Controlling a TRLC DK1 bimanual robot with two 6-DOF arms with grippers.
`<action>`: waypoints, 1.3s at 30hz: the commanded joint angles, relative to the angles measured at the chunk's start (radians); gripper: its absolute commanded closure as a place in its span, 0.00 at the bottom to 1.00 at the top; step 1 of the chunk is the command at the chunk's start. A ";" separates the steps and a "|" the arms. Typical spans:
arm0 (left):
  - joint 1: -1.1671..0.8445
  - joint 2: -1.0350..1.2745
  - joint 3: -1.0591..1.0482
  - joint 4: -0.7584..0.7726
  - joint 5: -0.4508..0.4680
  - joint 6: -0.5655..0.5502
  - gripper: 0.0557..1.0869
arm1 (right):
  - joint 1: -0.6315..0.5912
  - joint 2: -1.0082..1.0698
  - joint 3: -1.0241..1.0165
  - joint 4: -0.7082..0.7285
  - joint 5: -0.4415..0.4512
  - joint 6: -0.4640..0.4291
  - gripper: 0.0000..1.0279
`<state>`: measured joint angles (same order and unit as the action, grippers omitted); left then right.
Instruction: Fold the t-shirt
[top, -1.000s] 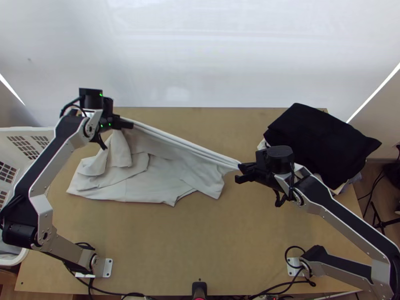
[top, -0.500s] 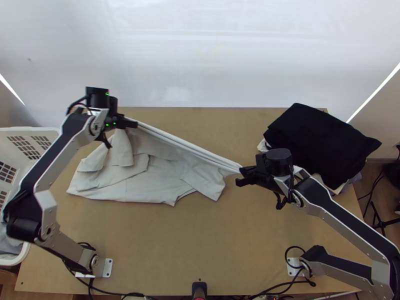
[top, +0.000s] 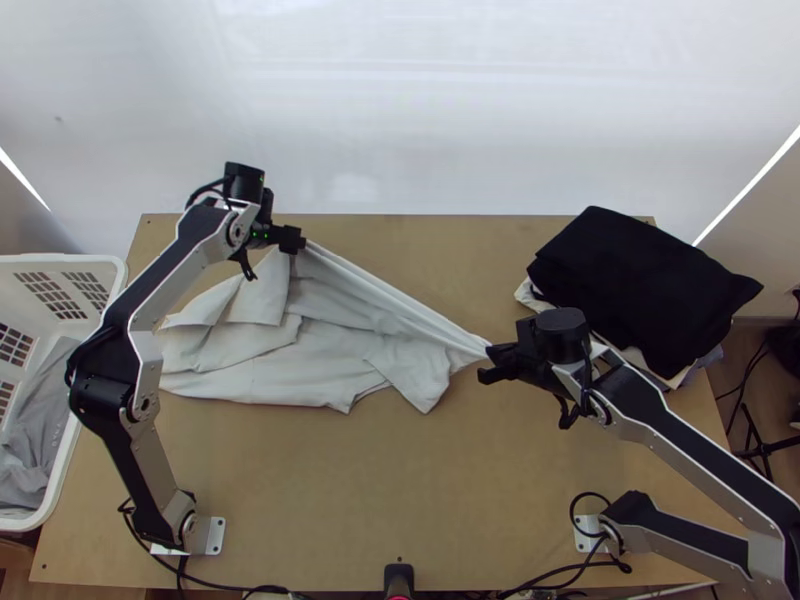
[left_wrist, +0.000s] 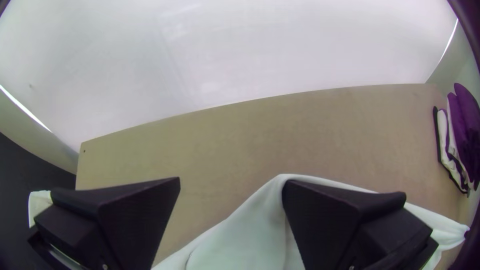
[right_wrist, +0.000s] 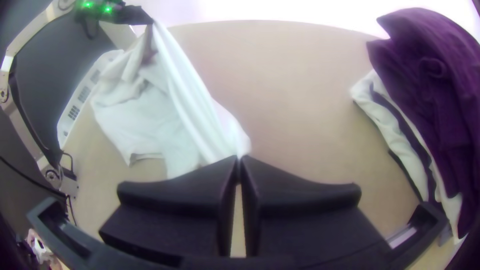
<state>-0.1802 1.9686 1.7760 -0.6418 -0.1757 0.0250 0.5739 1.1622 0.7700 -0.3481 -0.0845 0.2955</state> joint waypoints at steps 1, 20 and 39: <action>0.041 -0.066 -0.015 -0.098 -0.010 0.125 0.04 | 0.003 -0.006 -0.006 0.011 -0.004 0.002 0.97; 0.058 -0.458 -0.494 0.005 0.091 0.332 0.04 | 0.012 0.011 -0.001 0.020 -0.003 0.024 0.97; -0.093 -0.450 -0.797 0.100 0.067 0.506 0.11 | 0.012 0.033 0.012 0.021 -0.001 0.024 0.97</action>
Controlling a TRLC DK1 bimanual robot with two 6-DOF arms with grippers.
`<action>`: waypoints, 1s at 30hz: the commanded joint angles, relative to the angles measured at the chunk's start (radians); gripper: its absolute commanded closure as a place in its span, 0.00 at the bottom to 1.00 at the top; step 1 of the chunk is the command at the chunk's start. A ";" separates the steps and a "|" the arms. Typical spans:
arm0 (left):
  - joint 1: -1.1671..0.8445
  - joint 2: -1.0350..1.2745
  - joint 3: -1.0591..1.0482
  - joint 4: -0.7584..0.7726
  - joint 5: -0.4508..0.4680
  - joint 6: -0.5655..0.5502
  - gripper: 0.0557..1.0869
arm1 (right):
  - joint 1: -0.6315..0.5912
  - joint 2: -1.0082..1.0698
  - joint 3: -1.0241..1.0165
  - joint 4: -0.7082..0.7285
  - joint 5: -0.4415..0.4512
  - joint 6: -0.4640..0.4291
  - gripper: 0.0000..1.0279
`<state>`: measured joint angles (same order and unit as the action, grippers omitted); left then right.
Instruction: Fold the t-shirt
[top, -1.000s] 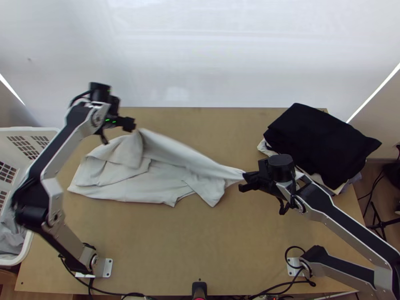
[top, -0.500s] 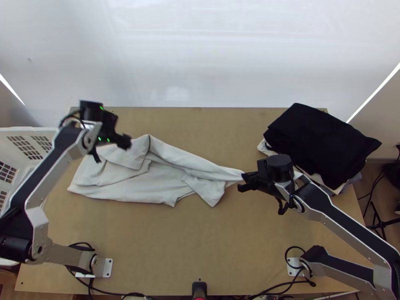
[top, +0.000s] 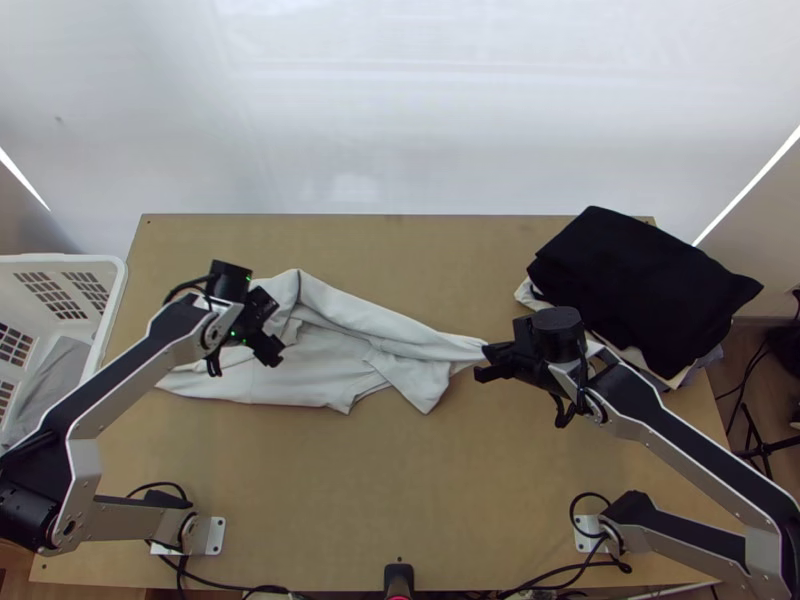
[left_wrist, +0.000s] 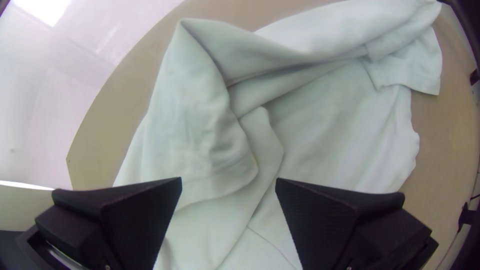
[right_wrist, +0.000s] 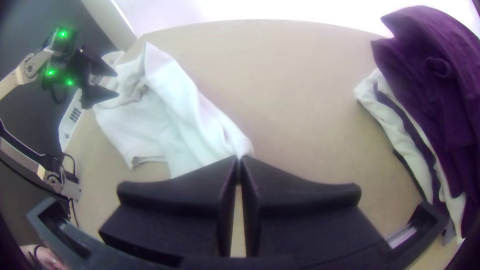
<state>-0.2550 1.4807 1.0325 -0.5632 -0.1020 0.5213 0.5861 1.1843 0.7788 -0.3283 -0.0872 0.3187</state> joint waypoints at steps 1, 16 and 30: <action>-0.016 0.052 -0.054 0.029 -0.007 0.008 0.11 | 0.000 0.012 0.004 0.002 0.001 0.000 0.97; 0.046 0.164 0.015 0.356 -0.079 0.006 0.96 | 0.000 0.021 0.005 0.005 0.003 -0.003 0.97; 0.249 0.420 0.583 0.046 0.096 -0.141 0.62 | 0.000 0.020 -0.010 0.005 0.003 -0.003 0.97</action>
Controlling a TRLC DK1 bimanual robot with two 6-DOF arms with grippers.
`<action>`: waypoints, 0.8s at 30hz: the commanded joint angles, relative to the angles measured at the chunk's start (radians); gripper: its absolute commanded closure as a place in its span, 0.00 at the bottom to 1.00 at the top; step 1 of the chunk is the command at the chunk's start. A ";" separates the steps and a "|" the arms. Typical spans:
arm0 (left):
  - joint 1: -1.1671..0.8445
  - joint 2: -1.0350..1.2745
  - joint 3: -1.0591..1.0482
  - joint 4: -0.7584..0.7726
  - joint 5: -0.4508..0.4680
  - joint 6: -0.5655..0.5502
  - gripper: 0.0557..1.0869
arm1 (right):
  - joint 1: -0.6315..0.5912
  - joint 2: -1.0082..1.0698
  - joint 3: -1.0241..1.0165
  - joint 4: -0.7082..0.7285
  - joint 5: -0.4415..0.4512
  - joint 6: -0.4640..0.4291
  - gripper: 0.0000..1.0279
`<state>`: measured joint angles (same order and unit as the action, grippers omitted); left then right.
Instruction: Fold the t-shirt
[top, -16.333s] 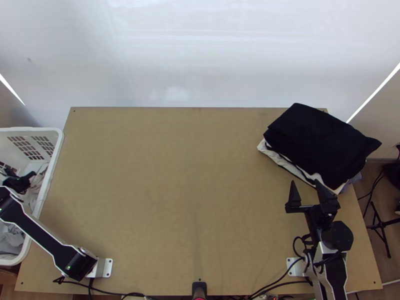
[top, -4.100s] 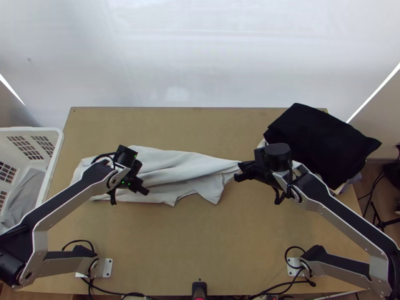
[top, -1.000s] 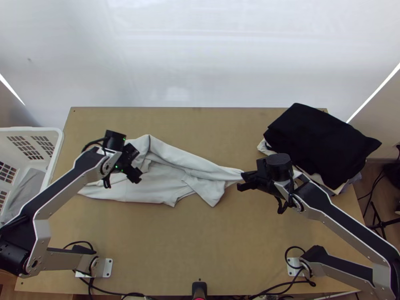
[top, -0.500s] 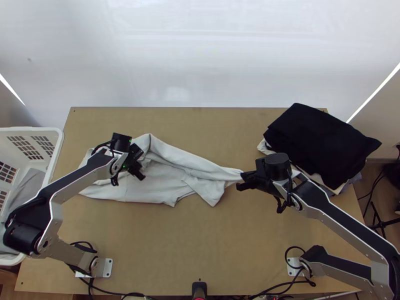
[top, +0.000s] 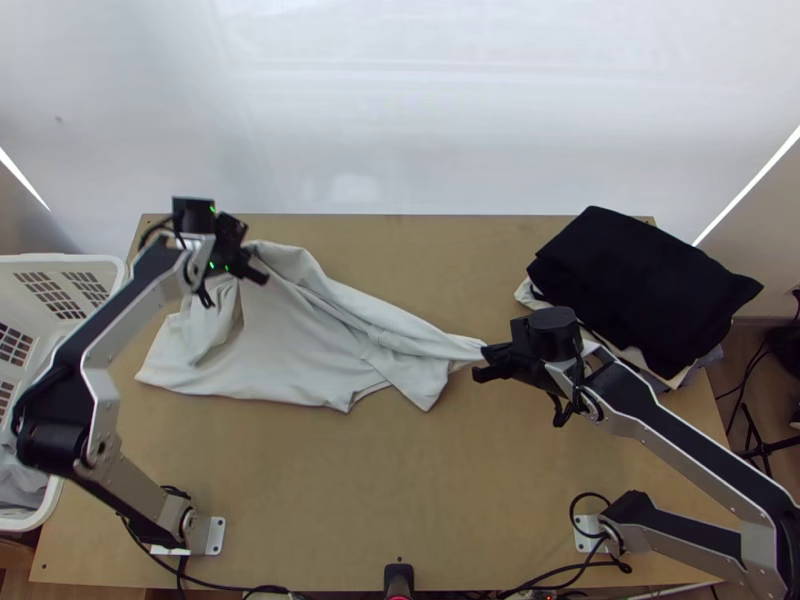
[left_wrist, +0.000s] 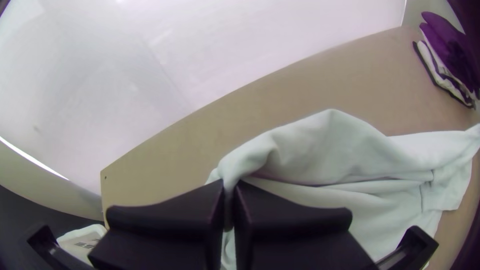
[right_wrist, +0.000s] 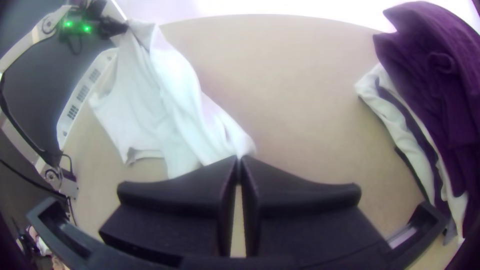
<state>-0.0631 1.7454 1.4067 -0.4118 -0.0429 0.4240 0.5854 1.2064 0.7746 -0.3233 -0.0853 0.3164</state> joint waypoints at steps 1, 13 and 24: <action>0.057 0.189 0.233 -0.143 0.037 -0.048 0.35 | 0.001 -0.004 -0.006 0.000 -0.001 0.000 0.97; 0.106 0.198 0.322 -0.277 0.044 -0.133 0.04 | 0.002 -0.027 -0.015 -0.007 0.001 0.003 0.97; 0.195 0.221 0.452 -0.573 0.383 -0.240 0.04 | 0.002 -0.025 -0.024 -0.002 0.001 0.003 0.97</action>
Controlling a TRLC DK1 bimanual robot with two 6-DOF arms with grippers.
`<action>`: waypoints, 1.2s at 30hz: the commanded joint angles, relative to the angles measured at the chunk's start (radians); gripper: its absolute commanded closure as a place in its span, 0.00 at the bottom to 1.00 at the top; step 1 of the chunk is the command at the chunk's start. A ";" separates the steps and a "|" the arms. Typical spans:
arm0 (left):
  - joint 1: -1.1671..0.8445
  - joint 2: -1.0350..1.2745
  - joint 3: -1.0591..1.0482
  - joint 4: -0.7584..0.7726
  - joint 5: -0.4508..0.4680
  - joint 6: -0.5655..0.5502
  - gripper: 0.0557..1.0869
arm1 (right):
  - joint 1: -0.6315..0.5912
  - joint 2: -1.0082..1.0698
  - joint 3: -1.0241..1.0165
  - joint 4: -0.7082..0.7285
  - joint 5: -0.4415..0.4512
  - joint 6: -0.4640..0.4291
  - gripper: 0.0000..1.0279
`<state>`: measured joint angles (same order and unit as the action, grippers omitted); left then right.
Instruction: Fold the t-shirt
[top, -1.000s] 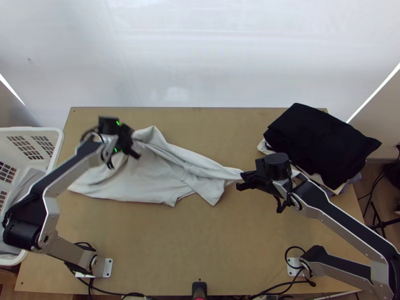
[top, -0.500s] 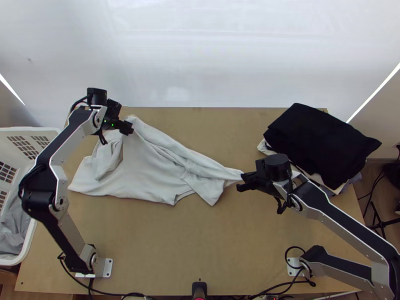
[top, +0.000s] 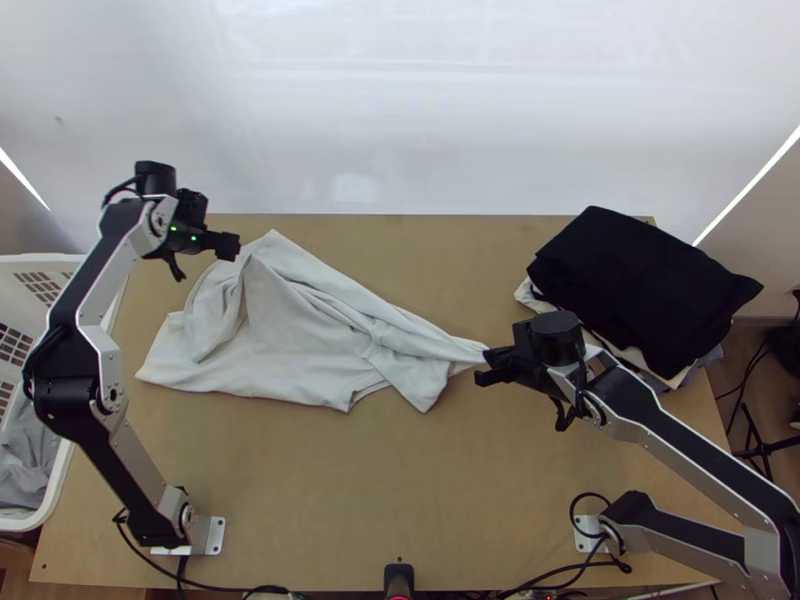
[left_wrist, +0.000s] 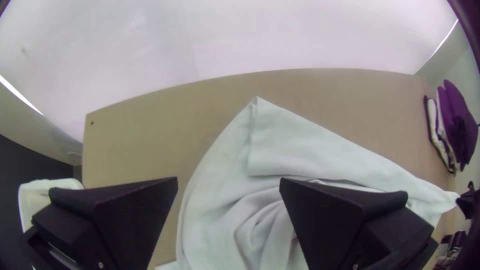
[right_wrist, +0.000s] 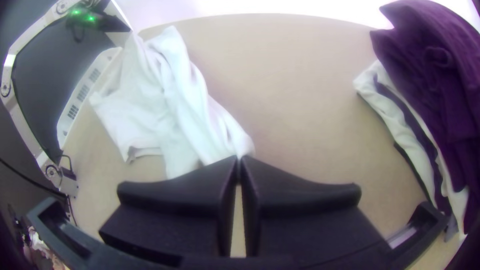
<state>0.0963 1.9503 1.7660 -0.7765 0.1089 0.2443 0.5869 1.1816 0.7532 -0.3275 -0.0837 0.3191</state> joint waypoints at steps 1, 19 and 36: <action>0.033 0.012 0.093 -0.219 0.252 -0.060 0.04 | 0.001 0.000 -0.003 0.002 -0.001 0.000 0.97; -0.060 0.114 0.075 -0.196 0.138 -0.195 0.04 | 0.001 0.004 -0.002 0.002 -0.001 0.000 0.97; 0.014 -0.309 -0.560 -0.130 0.008 0.354 0.04 | 0.001 0.033 0.032 0.007 -0.001 0.000 0.97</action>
<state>0.0631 1.7363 1.3109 -0.9092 0.1326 0.4911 0.5869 1.2045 0.7734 -0.3218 -0.0860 0.3199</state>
